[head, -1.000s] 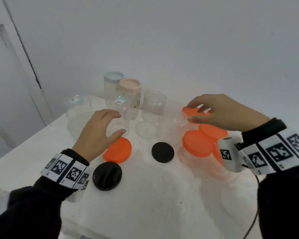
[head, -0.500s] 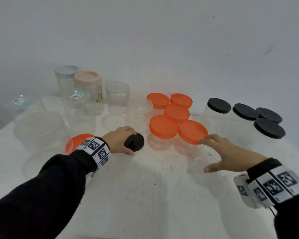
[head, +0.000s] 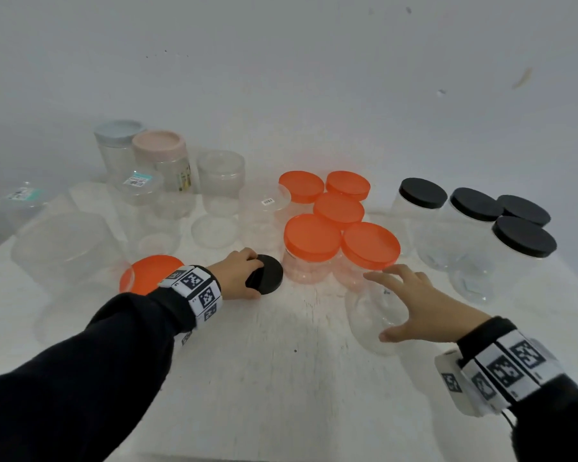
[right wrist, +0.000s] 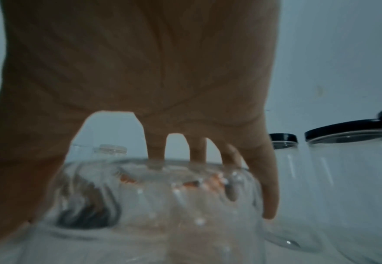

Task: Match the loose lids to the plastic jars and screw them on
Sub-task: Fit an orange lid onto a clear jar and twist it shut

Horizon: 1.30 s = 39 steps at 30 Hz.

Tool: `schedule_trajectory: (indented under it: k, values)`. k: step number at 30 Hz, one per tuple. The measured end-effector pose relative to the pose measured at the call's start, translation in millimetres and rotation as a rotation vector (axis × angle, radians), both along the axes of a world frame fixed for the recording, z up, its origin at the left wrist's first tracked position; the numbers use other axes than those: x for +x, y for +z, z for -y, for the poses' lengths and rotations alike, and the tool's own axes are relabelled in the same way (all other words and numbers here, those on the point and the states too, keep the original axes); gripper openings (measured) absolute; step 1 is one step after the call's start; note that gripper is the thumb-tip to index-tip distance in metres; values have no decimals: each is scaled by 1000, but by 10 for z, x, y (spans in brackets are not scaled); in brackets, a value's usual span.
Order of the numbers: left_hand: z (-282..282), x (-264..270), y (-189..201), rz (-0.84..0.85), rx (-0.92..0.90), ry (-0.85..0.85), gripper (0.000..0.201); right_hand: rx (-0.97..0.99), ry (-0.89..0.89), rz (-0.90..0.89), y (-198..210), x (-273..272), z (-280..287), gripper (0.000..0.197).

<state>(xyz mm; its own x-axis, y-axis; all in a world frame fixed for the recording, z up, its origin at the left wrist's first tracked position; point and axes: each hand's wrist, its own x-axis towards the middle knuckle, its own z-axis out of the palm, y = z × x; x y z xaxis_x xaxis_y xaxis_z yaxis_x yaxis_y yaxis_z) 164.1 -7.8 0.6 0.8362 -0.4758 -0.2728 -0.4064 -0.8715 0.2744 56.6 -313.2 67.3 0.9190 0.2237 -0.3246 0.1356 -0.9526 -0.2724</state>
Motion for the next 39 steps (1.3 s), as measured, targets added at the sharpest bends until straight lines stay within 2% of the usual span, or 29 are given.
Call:
schedule_trajectory:
  k: [8, 11, 14, 18, 24, 30, 35, 39]
  values:
    - [12, -181, 25, -81, -25, -44, 64, 11, 193, 13, -35, -18, -398, 96]
    - [-69, -279, 80, -52, -74, -22, 62, 6, 273, 28, -65, 33, -578, 96]
    - [-301, -351, 150, 12, -130, 43, 67, 25, 335, 55, -103, 91, -740, 95]
    - [-708, -419, 166, 96, -112, 199, 78, 80, 412, 92, -155, 159, -943, 93]
    - [-1072, -472, 70, 7, 18, 338, 84, 125, 437, 117, -242, 251, -1173, 91]
    - [-1010, -525, 85, -17, 59, 289, 78, 133, 398, 176, -319, 350, -1291, 90]
    - [-910, -572, 74, -68, -74, 149, 72, 132, 358, 253, -415, 372, -1337, 92]
    - [-873, -560, 54, -68, -154, 103, 66, 137, 352, 274, -450, 381, -1346, 92]
